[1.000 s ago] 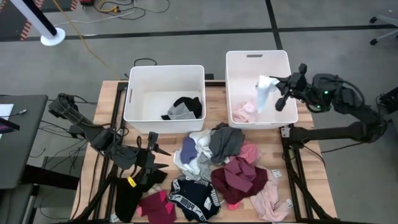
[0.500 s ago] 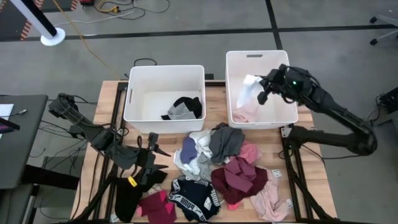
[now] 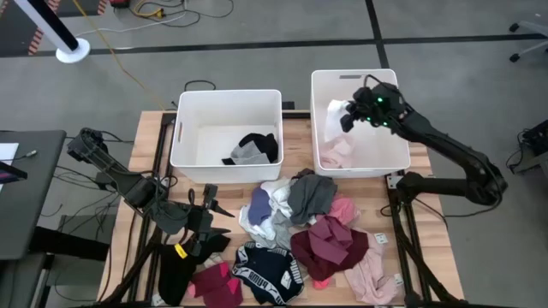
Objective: Sort clothes
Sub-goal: Put the white sock into the right white laundry organizer, then put the blue underwear into the left white laundry organizer
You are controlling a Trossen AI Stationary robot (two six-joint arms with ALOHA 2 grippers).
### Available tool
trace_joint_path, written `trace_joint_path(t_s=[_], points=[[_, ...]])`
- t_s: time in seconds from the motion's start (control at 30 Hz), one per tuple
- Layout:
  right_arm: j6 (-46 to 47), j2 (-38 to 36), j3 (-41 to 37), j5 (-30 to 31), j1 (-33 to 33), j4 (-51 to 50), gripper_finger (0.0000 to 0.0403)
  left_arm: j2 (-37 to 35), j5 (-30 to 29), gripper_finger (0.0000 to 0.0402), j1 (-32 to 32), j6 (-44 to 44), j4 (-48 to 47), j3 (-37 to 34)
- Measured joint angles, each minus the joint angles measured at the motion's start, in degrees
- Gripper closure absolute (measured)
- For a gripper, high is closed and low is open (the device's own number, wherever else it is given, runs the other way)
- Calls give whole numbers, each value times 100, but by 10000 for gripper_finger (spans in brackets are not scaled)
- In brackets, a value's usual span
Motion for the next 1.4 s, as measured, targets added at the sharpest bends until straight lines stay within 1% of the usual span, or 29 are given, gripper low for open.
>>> trace_joint_path(t_s=[0.2, 0.43, 0.53, 0.6, 0.77, 0.87, 0.97, 1.17, 1.27, 1.4], points=[[127, 664, 0, -2, -22, 281, 401, 0, 0, 219, 0, -48, -99, 0], [219, 1120, 0, -7, -76, 218, 401, 0, 0, 219, 0, -57, -121, 0], [313, 1222, 0, -20, -74, 235, 390, 0, 2, 219, 0, -74, -207, 0], [449, 1285, 0, -20, -74, 229, 377, 10, 2, 219, 2, -154, -305, 0], [627, 1337, 0, -20, -104, 226, 326, 272, 5, 219, 28, -300, -526, 0], [703, 1335, 2, -20, -111, 232, 289, 554, 10, 219, 28, -316, -601, 0], [793, 1326, 2, -17, -111, 220, 248, 884, 172, 219, 28, -269, -606, 0], [982, 1265, 2, -19, -94, 141, 170, 1499, 188, 219, 31, -256, -568, 0], [1008, 1143, 2, -17, -57, 107, 151, 1764, 186, 219, 33, -264, -509, 0], [1035, 842, 2, -17, 2, 104, 148, 2062, 216, 219, 32, -267, -262, 0]])
